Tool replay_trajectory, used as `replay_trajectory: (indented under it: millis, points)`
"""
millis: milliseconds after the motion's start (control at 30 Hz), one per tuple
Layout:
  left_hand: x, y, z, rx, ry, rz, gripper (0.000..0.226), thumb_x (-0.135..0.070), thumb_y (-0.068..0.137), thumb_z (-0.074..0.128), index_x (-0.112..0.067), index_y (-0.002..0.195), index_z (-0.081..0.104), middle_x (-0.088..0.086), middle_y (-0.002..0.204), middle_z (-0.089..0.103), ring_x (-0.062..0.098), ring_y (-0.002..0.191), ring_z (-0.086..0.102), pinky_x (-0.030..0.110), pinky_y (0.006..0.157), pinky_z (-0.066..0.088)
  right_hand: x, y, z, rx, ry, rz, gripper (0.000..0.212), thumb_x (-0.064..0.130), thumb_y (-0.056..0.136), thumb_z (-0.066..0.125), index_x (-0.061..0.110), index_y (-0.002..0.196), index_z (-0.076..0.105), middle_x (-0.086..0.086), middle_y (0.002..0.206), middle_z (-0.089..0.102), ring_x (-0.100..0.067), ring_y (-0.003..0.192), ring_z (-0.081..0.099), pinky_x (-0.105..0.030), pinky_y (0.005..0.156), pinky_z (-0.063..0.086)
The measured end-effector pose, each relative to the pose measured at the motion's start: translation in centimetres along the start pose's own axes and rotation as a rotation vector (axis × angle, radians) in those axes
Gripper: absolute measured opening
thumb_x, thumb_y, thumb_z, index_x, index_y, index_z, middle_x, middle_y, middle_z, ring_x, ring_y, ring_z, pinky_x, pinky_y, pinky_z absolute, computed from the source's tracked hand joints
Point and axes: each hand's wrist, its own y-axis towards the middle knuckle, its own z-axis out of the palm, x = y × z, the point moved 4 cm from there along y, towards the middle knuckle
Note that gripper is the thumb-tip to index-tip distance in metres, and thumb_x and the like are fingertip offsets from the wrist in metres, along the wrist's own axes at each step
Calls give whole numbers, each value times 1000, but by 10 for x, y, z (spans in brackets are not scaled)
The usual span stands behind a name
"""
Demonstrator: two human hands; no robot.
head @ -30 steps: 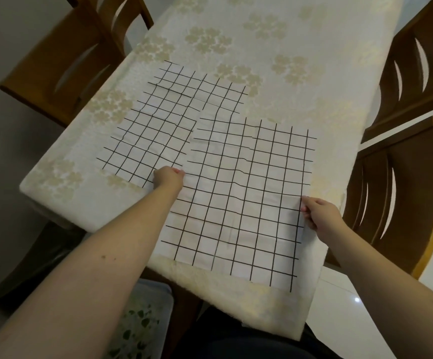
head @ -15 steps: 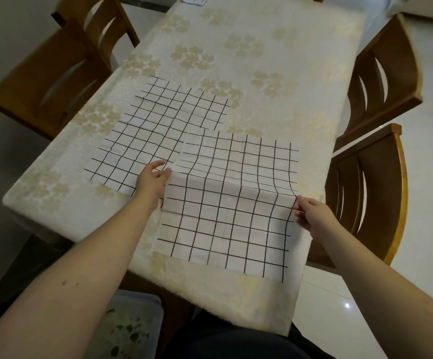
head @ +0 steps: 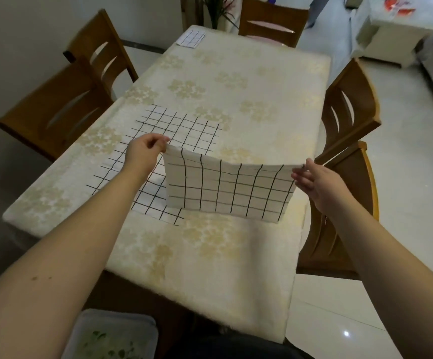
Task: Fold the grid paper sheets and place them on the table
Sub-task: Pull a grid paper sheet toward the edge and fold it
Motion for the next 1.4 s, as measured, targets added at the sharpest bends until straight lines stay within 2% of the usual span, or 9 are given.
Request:
replay_trajectory:
  millis: [167,367,633,833,933,1033,1233,1300,1400]
  points:
    - [-36,-7,-9,-63,-18,107,19,-33,95,59,-19,89,71,-5,82,71,9,80,65,21,74,46,35,-31,4,15,25,-150,28,32,99,53,7,110,61,-12,109,72,-20,101,71,-33,92,54]
    - [-15,-50,-12,-215,-23,96,31,-45,89,66,-15,81,67,-2,75,67,11,71,60,21,65,47,-3,-51,-15,5,0,-36,39,36,96,56,3,116,61,-12,107,72,-20,98,71,-34,91,55]
    - [89,-104,14,-234,20,-272,25,-24,82,76,-14,95,57,2,90,62,25,84,63,35,74,53,-130,-69,-47,-25,-194,212,24,16,90,67,-1,107,62,-18,107,70,-25,94,71,-33,81,56]
    - [146,-128,27,-174,40,-475,31,-8,83,71,-10,111,57,5,113,62,22,92,58,30,78,45,-178,-68,-66,-119,-264,290,36,14,94,63,3,127,53,-16,113,64,-25,94,70,-36,84,56]
    - [154,-133,31,-190,-44,-508,34,-16,86,72,-12,116,55,4,114,62,21,95,59,32,81,47,-181,-69,-62,-132,-425,235,38,20,98,57,10,133,49,-9,114,61,-21,94,67,-37,83,55]
    - [158,-135,32,-222,-123,-583,36,-31,88,71,-15,114,54,2,107,62,23,95,63,35,83,53,-182,-71,-44,-10,-573,156,41,27,100,51,14,138,49,-2,115,62,-19,92,68,-38,85,56]
    - [166,-138,38,-184,-230,-658,37,-4,91,64,-3,127,56,14,118,62,22,87,65,27,79,54,-193,-72,0,318,-959,33,55,38,100,46,31,152,28,-2,135,57,-13,83,71,-34,75,59]
    - [162,-139,38,-166,-224,-629,38,-4,92,63,0,129,56,14,114,63,22,89,65,28,83,54,-196,-72,14,423,-1147,-60,59,39,100,45,31,154,22,5,157,30,-13,92,69,-25,71,55]
    - [157,-140,37,-142,-199,-572,23,-10,92,63,-8,116,64,11,108,66,19,88,66,36,90,55,-201,-72,36,542,-1396,-171,60,40,102,38,30,156,14,11,164,5,-21,122,56,-34,95,48]
